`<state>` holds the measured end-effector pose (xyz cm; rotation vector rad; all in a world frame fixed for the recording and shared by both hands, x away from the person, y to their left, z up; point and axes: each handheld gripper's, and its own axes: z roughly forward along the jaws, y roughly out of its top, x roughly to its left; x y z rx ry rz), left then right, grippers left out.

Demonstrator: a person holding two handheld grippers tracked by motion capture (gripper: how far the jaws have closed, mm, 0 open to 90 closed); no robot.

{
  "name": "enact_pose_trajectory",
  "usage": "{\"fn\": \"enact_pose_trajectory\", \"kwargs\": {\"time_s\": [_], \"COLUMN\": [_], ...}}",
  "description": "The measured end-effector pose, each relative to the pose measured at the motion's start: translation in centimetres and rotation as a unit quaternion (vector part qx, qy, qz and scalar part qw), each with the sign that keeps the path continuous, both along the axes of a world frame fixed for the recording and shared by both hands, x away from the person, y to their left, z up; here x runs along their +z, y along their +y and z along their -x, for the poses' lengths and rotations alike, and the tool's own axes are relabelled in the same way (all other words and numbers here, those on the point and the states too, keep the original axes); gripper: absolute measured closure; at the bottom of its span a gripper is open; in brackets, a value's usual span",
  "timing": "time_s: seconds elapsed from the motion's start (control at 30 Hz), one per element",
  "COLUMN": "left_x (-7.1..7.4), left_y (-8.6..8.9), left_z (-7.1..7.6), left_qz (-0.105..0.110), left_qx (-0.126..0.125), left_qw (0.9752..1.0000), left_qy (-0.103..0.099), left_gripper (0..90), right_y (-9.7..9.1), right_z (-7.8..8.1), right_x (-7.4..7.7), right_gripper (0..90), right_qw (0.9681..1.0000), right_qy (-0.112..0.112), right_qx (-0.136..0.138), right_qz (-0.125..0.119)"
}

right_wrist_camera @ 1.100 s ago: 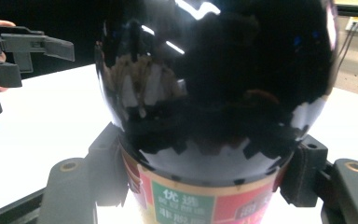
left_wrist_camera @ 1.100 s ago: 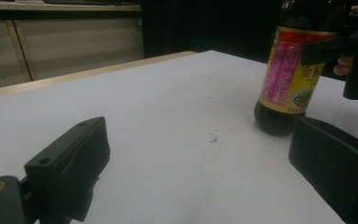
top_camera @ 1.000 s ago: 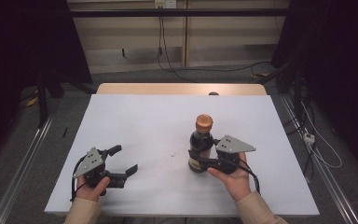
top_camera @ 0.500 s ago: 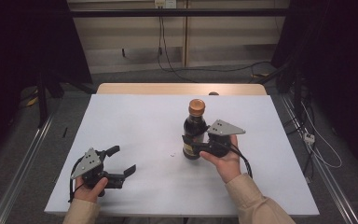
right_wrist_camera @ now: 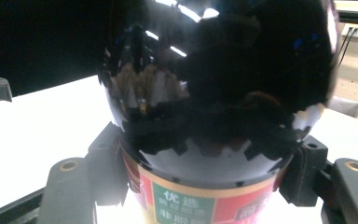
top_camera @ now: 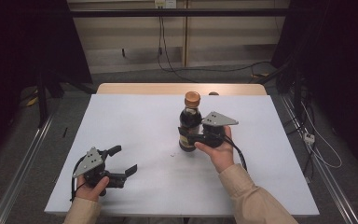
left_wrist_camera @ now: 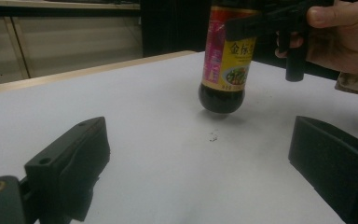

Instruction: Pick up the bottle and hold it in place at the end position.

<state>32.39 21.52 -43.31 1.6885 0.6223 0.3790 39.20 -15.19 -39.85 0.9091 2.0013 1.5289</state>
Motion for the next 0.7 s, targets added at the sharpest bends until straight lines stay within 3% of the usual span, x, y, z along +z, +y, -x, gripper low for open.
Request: {"fn": "enact_pose_trajectory", "kwargs": {"time_s": [0.27, 0.37, 0.5, 0.7], "left_x": [0.0, -0.1, -0.1, -0.1], "left_y": [0.0, -0.2, 0.1, 0.1], "left_z": [-0.1, 0.0, -0.1, -0.1], "left_qz": [-0.006, 0.01, -0.005, -0.002], "left_qx": [-0.004, 0.0, -0.004, -0.002], "left_qw": [1.0, 0.9999, 1.0, 1.0], "left_qy": [-0.001, 0.005, 0.002, 0.002], "left_gripper": [4.9, 4.9, 4.9, 4.9], "right_y": [0.1, 0.3, 0.6, 1.2], "right_z": [-1.5, -1.9, -2.5, -3.2], "right_x": [-0.3, -0.5, -0.7, -1.2], "right_gripper": [30.6, 30.6, 30.6, 30.5], "right_qw": [1.0, 0.9999, 0.9999, 0.9999], "right_qy": [0.004, 0.005, 0.005, 0.004], "right_qx": [-0.007, -0.013, -0.013, -0.011], "right_qz": [0.002, -0.001, 0.0, 0.001]}}
